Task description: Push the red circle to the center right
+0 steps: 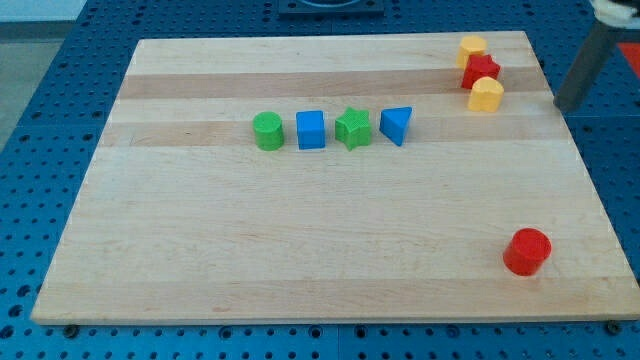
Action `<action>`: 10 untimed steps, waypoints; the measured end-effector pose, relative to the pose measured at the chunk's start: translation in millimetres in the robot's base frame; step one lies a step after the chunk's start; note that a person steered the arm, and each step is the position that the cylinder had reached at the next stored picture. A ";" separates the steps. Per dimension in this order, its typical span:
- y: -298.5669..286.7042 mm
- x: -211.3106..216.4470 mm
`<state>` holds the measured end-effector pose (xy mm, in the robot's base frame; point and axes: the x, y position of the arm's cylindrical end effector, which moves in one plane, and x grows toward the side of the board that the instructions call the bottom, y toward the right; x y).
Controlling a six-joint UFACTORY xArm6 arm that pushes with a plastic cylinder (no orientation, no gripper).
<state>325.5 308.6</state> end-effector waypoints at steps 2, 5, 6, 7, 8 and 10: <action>3.2 43.9; -49.9 281.1; -98.8 278.9; -102.2 249.0; -102.4 225.7; -145.9 241.7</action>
<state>567.2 162.7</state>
